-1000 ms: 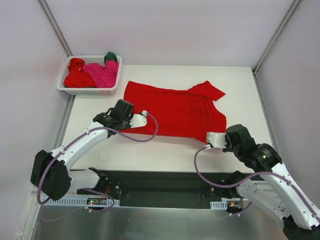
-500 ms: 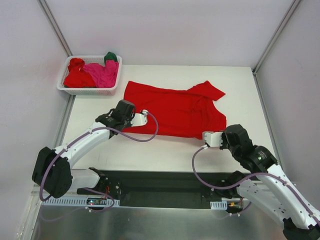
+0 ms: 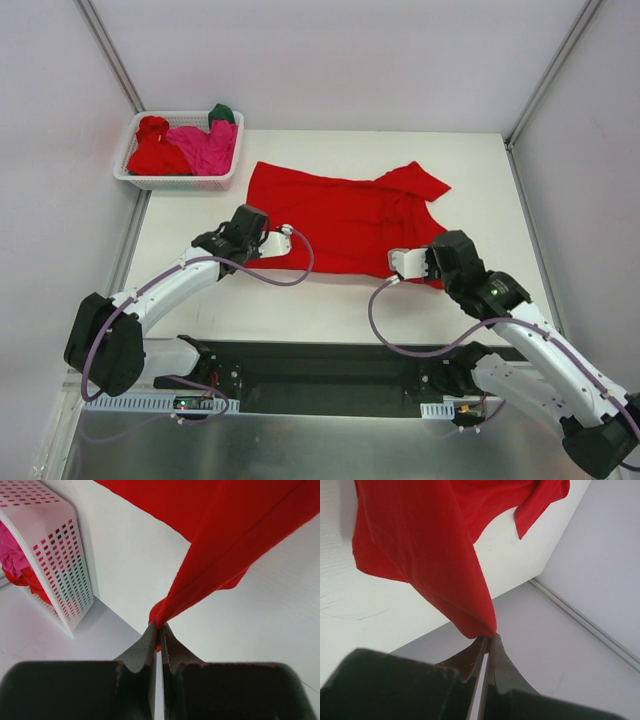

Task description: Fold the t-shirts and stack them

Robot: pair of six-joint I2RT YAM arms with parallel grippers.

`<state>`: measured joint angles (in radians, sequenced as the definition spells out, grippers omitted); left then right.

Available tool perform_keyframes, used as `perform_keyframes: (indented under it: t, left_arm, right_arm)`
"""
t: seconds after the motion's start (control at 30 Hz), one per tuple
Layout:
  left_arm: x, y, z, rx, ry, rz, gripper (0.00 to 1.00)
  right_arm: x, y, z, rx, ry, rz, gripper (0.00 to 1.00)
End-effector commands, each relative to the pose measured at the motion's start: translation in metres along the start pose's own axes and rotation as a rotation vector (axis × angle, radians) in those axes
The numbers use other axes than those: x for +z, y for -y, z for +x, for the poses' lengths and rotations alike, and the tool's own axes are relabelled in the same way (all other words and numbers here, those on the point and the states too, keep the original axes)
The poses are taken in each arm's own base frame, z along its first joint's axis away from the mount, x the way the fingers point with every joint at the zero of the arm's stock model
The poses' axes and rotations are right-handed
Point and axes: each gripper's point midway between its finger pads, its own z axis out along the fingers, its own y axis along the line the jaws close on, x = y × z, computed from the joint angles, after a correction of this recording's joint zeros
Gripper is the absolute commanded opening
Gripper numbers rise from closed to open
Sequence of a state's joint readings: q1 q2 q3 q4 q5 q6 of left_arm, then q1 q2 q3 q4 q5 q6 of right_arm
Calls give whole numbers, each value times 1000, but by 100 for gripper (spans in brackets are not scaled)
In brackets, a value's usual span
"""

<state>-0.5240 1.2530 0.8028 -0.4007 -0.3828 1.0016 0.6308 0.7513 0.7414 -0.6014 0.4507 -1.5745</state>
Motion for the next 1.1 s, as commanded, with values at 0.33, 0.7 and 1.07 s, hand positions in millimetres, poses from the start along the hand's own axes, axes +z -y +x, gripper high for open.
perform_keyframes:
  t: [0.33, 0.7, 1.07]
  left_arm:
    - [0, -12, 5, -34, -40, -29, 0]
    - [7, -30, -3, -60, -47, -59, 0]
    - [13, -37, 0, -51, -69, -70, 0]
  right_arm:
    - [-3, 87, -23, 51, 51, 208, 1]
    - [6, 95, -30, 67, 54, 227, 1]
    - [21, 98, -36, 60, 59, 224, 1]
